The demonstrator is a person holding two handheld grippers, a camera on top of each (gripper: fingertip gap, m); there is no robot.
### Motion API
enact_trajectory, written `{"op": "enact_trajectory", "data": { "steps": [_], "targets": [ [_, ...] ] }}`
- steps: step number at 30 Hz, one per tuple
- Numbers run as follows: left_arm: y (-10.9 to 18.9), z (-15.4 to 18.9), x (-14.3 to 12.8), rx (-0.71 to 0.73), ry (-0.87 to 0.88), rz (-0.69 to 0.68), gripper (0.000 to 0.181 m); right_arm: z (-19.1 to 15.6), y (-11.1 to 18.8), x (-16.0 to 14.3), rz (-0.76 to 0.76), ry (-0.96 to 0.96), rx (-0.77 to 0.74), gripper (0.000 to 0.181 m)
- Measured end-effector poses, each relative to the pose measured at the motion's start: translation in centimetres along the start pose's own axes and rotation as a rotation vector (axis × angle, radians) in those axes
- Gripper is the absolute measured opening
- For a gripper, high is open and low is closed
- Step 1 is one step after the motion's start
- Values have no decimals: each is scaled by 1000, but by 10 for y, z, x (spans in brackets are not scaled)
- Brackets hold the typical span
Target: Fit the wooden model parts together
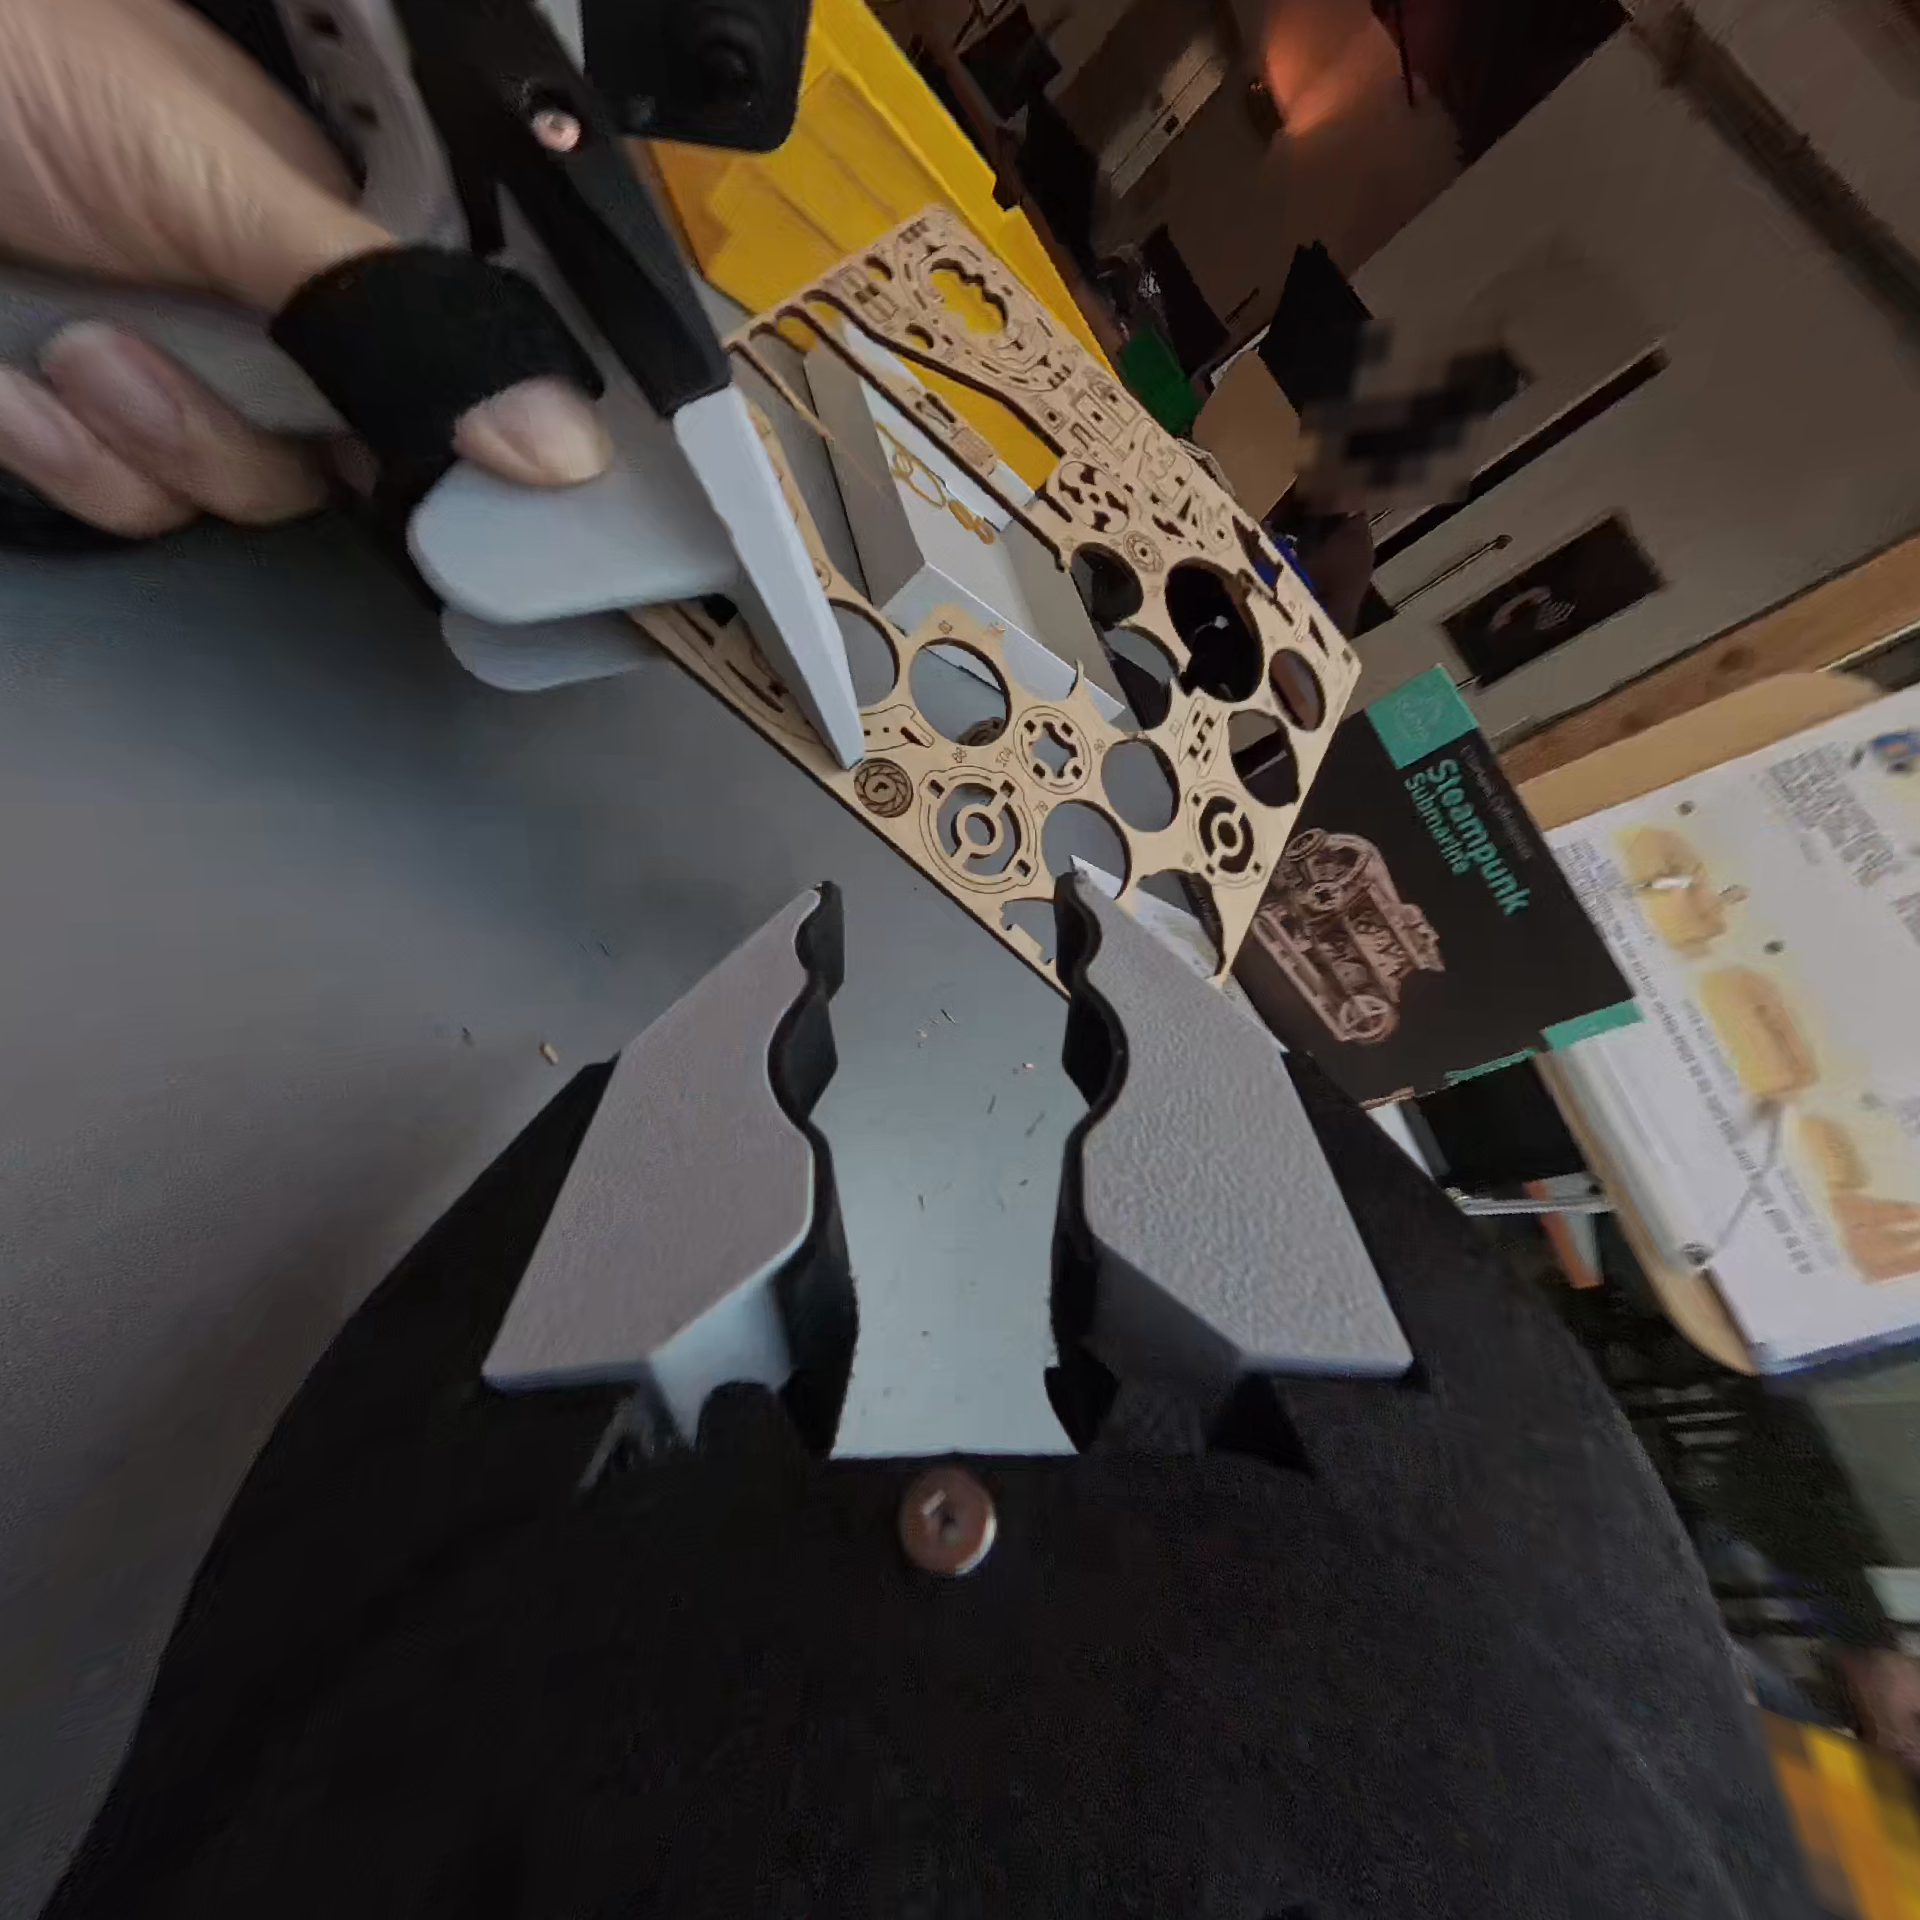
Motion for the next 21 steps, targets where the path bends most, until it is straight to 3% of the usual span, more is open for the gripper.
{"op": "enact_trajectory", "data": {
  "steps": [3,6,21],
  "targets": [
    [-1,-4,-1,10,42,-21,4,-7,-9,1,-42,363,-70,21],
    [-3,-8,-4,29,74,-46,0,-18,-20,3,-49,533,-55,25],
    [-6,-14,-6,59,116,-77,0,-23,-39,-5,-125,649,-78,8]
  ]
}}
Point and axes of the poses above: each gripper's, where its closed fingertips meet, y back along the fingers, x out of its top, z = x × y across the jaws, the point moved 2 cm from there along y, back along the fingers, and after that the axes turned 9 degrees about x, right-handed, at the moved point
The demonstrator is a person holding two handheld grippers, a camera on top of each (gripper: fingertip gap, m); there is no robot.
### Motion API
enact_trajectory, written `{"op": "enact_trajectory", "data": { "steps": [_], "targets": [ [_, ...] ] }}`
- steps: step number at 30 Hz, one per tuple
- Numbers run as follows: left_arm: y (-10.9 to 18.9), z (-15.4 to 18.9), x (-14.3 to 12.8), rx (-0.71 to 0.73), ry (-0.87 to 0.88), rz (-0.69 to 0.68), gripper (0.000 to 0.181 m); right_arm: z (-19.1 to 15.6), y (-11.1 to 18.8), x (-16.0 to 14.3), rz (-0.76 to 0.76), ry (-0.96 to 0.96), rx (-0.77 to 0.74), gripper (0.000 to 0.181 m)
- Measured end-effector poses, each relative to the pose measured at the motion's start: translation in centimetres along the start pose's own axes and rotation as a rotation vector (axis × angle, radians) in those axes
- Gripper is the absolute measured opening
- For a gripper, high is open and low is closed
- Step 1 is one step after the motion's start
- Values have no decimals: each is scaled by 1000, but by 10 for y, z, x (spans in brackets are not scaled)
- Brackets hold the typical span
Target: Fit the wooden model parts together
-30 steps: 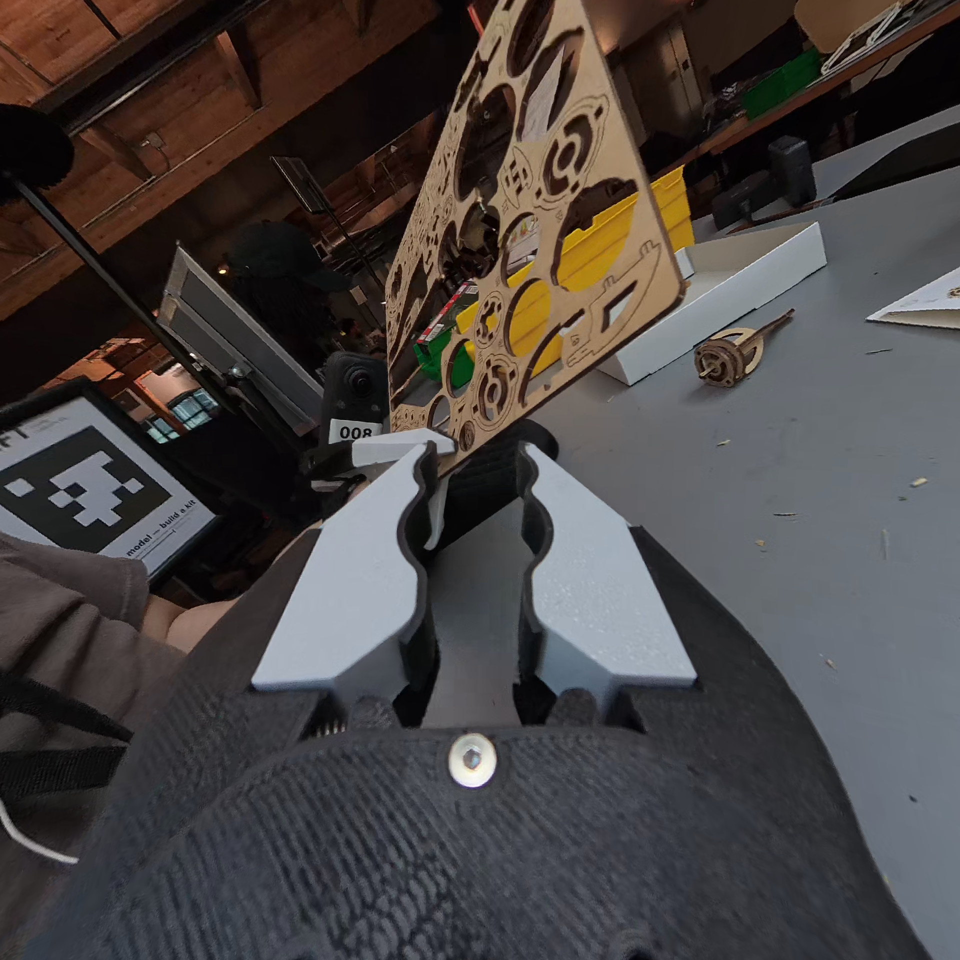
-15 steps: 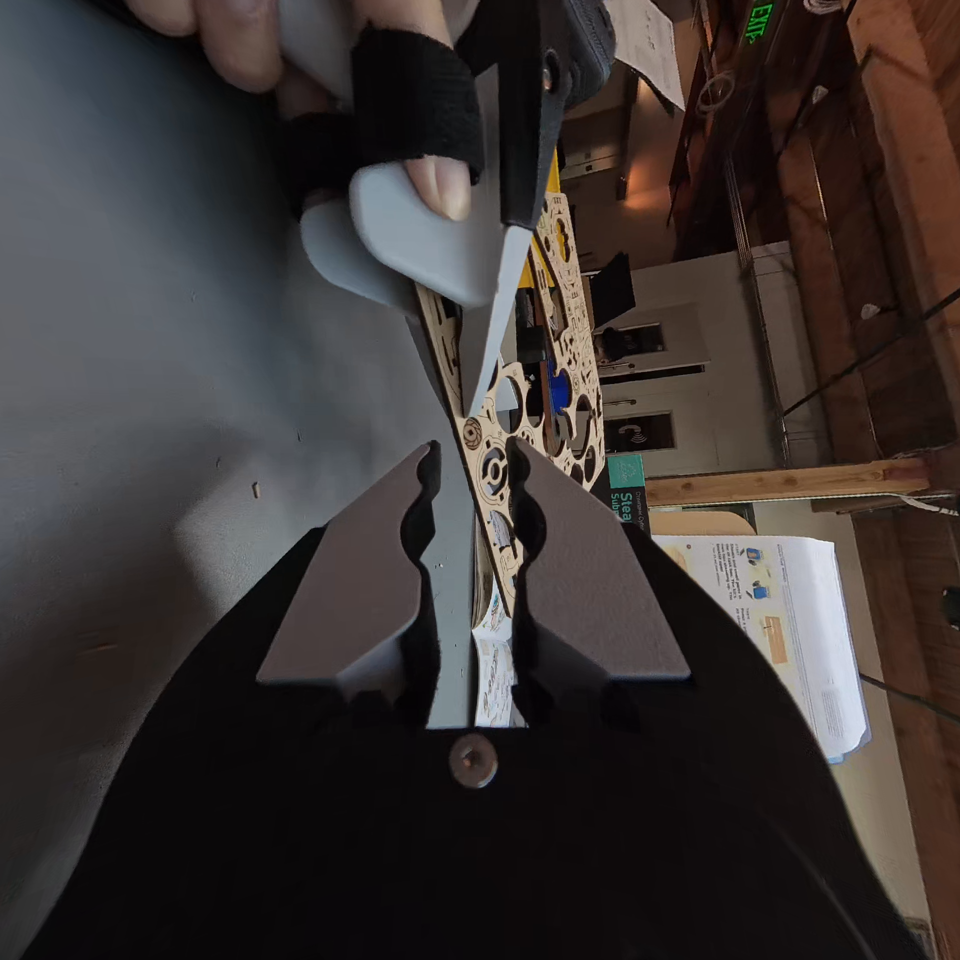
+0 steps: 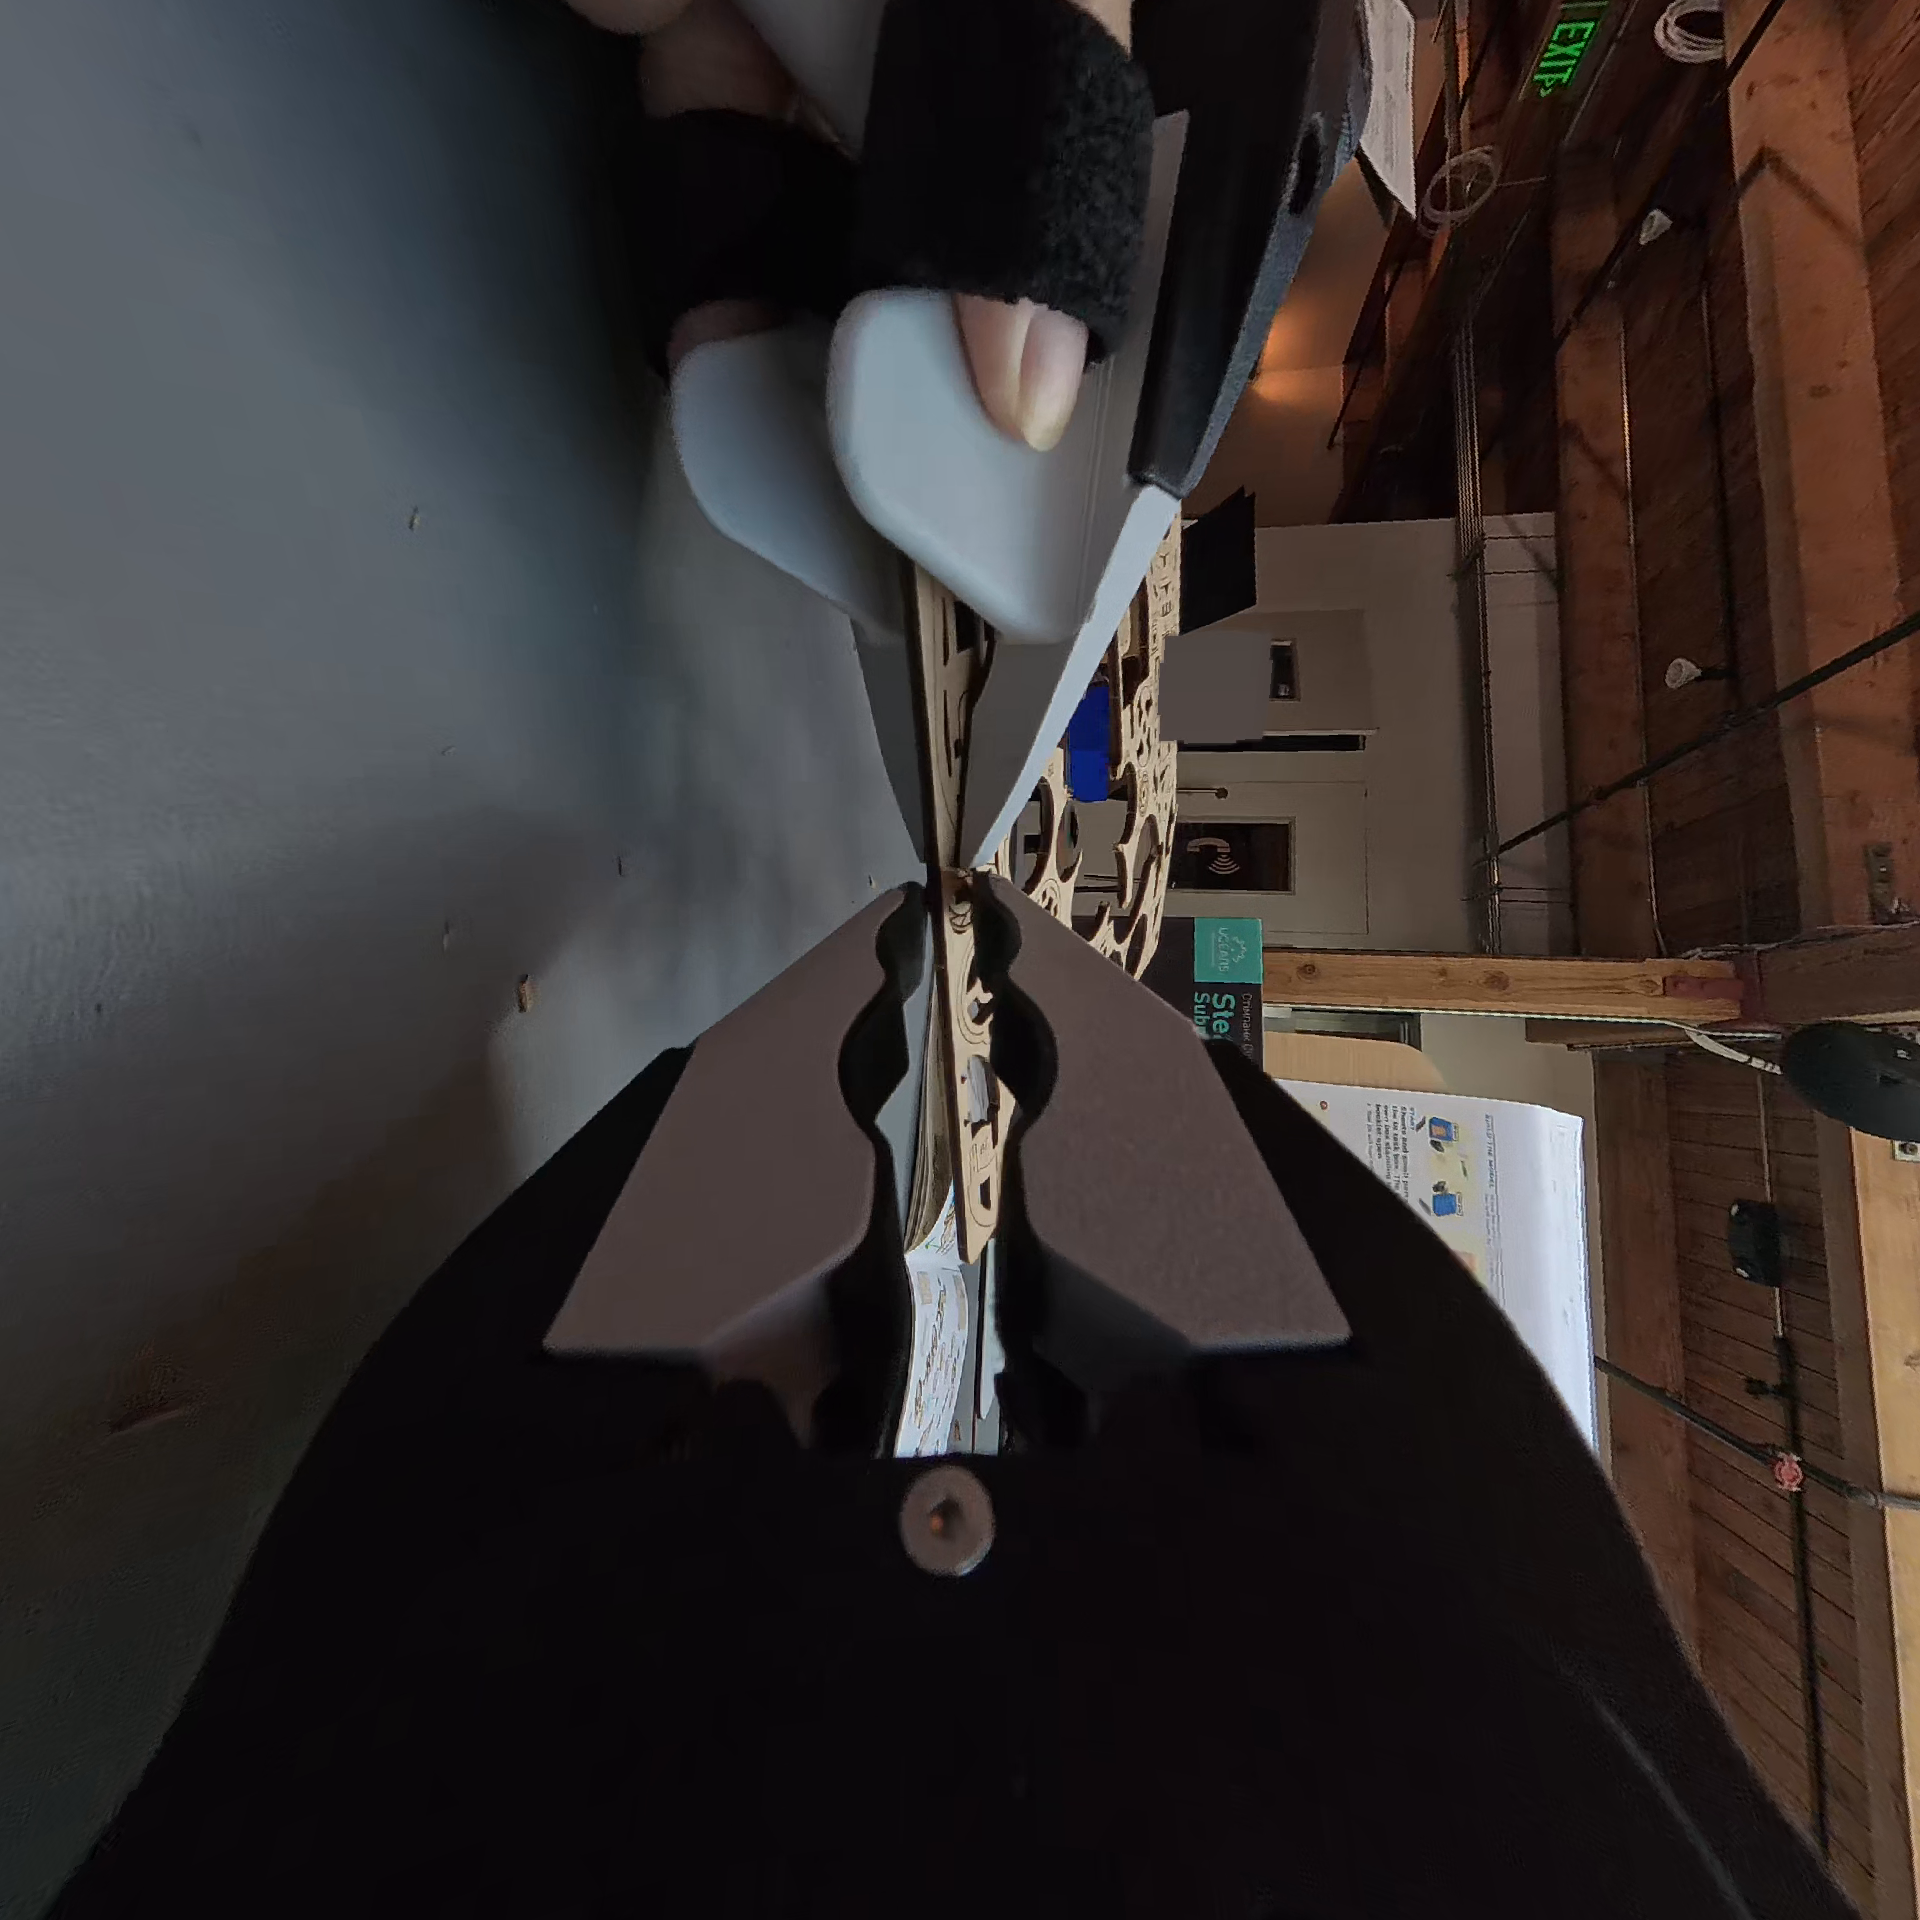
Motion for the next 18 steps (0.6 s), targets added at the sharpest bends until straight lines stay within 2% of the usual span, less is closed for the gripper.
{"op": "enact_trajectory", "data": {
  "steps": [9,18],
  "targets": [
    [-7,-15,-9,124,27,-77,0,-20,-5,-2,-13,-141,134,6],
    [-9,-20,-12,162,44,-101,2,-24,-7,-4,75,-357,285,7]
  ]
}}
Point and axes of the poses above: each gripper's, where its closed fingertips meet, y back along the fingers, x out of its top, z = x × y across the jaws, the point moved 2 cm from there along y, back along the fingers, and after that the axes turned 9 degrees about x, right-handed, at the moved point
